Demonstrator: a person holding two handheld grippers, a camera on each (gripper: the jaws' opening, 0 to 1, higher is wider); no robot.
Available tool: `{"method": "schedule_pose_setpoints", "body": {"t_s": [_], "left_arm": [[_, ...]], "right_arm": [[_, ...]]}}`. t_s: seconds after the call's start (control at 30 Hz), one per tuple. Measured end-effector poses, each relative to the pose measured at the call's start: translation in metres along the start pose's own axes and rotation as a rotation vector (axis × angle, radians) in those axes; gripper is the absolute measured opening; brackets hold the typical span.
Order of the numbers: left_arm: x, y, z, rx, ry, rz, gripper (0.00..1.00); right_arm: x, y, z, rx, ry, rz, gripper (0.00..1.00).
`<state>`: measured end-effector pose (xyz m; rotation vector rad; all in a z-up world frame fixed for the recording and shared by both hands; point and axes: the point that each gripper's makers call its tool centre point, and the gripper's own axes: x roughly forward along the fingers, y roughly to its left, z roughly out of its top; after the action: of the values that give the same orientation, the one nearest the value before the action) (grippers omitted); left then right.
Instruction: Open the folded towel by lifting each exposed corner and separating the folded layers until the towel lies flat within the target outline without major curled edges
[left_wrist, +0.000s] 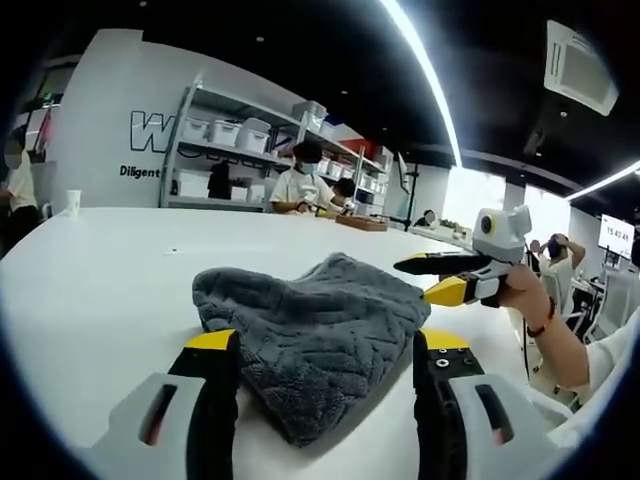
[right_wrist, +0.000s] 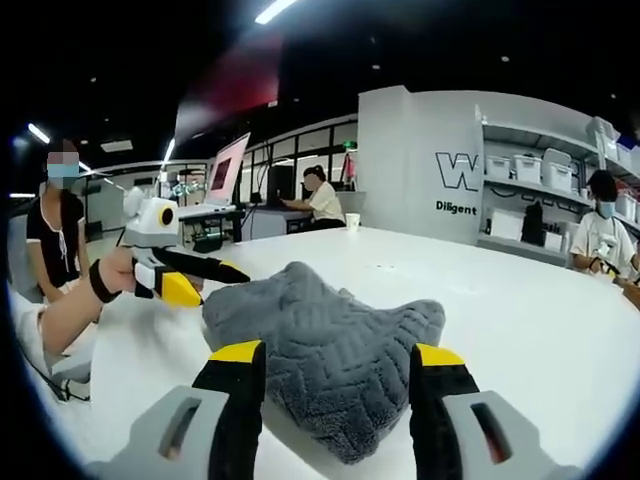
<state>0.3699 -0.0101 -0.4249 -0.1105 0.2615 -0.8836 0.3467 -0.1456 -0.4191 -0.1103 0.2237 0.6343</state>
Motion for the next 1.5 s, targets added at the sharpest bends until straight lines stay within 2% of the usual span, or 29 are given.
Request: {"method": "schedule_pose_setpoints", "body": {"t_s": [0.33, 0.63, 0.9, 1.5], "left_arm": [[0.004, 0.002, 0.004, 0.000, -0.002, 0.007, 0.68], [0.007, 0.005, 0.003, -0.013, 0.001, 0.010, 0.68], [0.010, 0.011, 0.007, -0.015, -0.005, 0.020, 0.68], [0.014, 0.021, 0.006, -0.004, 0.020, 0.046, 0.68]], "right_arm": [[0.008, -0.021, 0.011, 0.004, -0.019, -0.029, 0.53], [0.016, -0.028, 0.019, 0.003, -0.019, -0.025, 0.53], [0.021, -0.034, 0.022, 0.004, -0.014, -0.025, 0.53], [0.028, -0.041, 0.025, -0.013, 0.005, -0.033, 0.53]]}}
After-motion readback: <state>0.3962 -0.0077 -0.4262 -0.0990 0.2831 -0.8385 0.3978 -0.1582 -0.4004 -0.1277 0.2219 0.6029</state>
